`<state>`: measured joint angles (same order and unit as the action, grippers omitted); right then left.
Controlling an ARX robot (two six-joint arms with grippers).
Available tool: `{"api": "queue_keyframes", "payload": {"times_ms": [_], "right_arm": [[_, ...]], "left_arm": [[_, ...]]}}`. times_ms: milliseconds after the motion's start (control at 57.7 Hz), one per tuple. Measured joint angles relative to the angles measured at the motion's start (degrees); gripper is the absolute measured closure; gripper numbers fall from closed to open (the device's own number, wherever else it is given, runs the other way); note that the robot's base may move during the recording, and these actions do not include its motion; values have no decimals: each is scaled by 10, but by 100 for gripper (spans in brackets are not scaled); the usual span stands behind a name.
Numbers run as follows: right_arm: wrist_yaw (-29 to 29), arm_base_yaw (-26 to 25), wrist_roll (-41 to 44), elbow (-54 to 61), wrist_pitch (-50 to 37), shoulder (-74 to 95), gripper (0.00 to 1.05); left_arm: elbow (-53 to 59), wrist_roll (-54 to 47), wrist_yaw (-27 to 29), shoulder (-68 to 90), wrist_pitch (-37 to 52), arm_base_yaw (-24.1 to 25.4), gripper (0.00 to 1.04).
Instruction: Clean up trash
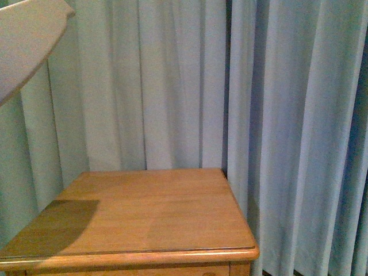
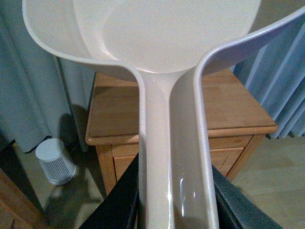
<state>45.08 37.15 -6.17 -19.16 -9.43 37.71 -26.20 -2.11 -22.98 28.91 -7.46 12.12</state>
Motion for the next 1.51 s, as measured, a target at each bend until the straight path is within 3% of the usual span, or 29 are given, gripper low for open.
{"api": "queue_keyframes", "payload": {"times_ms": [1507], "right_arm": [[1,-3,3,2,-3,1,86]], "left_arm": [[3,0,0,-1,-1,0,78]]}}
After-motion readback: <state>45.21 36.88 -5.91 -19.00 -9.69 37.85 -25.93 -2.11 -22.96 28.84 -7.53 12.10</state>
